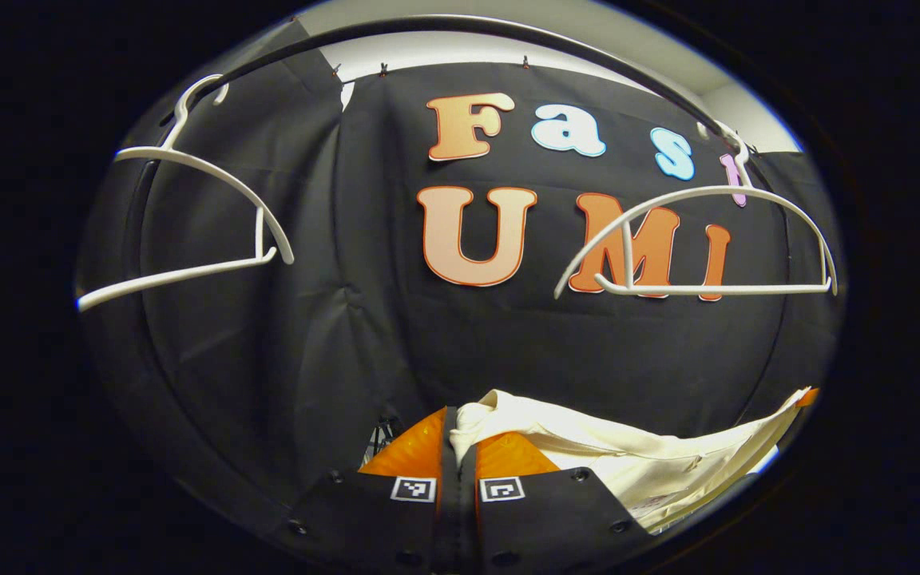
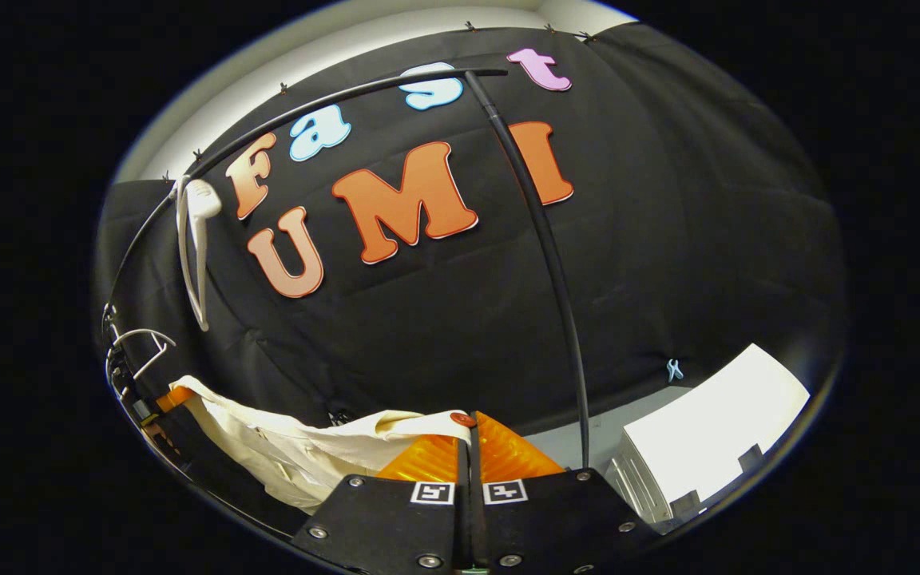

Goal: Grasp the clothes on the hanger with both hands and then place them into the laundry hamper below.

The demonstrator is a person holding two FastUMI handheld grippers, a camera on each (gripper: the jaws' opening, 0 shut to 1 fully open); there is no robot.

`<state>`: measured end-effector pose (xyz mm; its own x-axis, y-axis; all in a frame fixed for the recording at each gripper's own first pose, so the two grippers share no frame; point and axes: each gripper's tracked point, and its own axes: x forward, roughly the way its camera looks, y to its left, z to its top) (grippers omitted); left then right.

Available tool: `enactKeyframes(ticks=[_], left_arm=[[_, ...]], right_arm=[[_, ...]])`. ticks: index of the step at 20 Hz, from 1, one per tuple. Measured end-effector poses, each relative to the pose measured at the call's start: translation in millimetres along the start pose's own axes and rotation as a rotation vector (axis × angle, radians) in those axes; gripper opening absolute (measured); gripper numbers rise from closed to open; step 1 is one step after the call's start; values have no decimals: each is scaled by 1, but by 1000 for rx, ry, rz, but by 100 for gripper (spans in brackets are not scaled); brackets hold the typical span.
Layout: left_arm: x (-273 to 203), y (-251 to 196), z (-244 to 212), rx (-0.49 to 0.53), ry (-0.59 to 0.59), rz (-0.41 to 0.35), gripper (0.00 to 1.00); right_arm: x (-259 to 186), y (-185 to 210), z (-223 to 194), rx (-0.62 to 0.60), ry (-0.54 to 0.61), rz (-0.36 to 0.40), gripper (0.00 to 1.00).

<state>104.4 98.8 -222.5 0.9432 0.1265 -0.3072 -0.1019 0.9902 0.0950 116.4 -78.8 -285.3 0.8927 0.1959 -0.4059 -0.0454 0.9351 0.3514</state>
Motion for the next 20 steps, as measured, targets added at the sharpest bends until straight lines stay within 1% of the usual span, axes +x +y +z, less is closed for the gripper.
enactKeyframes(ticks=[2, 3, 4, 10, 12, 15, 20], left_arm=[[0, -7, -12, 5, 22, -20, 6], [2, -12, -22, 12, 37, -34, 8], [2, -18, -31, 21, 51, -47, 6], [-9, -46, -76, 47, 154, -137, 6], [-13, -58, -97, 63, 184, -169, 6], [-10, -74, -116, 88, 238, -215, 6], [-17, -98, -161, 123, 332, -270, 6]], right_arm=[[-6, -3, -10, -7, 13, -16, 0], [-6, -4, -15, -7, 18, -24, 0], [-10, -5, -19, -5, 24, -31, 0], [-20, -9, -43, 5, 52, -68, 0], [-21, -10, -55, 7, 67, -79, 0], [-22, -10, -78, 16, 101, -95, 0], [-21, -7, -115, 35, 158, -112, 0]])
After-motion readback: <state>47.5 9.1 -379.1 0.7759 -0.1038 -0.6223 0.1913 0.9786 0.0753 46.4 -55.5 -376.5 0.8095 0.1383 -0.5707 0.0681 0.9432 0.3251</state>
